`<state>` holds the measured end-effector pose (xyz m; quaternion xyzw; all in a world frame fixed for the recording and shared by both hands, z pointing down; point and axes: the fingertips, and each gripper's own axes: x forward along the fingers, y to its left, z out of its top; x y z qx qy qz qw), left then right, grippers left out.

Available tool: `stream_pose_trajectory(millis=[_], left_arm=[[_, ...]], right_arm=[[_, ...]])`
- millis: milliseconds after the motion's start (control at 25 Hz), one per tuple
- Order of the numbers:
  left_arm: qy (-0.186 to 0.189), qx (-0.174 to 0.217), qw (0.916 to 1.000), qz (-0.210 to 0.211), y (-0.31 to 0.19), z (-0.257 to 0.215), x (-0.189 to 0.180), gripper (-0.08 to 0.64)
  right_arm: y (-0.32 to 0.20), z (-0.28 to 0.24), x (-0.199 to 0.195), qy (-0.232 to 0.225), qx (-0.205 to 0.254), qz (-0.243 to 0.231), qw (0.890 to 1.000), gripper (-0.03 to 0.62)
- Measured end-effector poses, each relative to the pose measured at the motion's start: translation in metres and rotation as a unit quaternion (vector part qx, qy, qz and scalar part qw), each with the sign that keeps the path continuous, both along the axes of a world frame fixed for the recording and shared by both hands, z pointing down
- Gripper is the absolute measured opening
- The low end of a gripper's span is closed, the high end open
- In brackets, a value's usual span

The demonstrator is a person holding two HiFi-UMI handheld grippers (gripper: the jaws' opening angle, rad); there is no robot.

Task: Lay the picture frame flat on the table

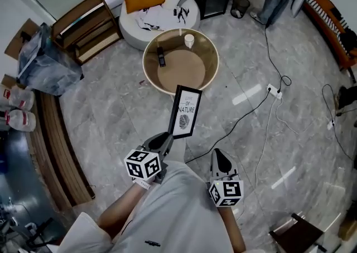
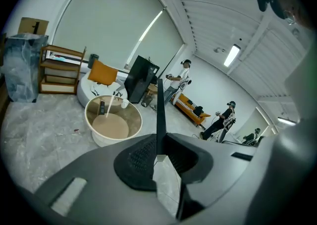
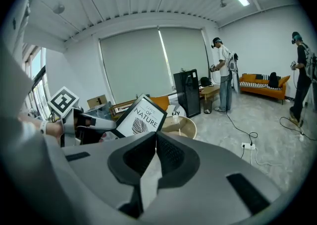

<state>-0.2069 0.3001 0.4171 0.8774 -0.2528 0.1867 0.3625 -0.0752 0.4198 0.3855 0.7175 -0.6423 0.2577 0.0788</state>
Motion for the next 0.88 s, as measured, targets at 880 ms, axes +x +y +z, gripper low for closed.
stream_pose_trajectory(millis=[880], left_arm=[[-0.017,-0.004,0.9992,-0.036,-0.306,-0.016,0.139,0.061]], right_arm=[[-0.311,-0.007,0.166,0.004,-0.036,-0.043,0.998,0.005]])
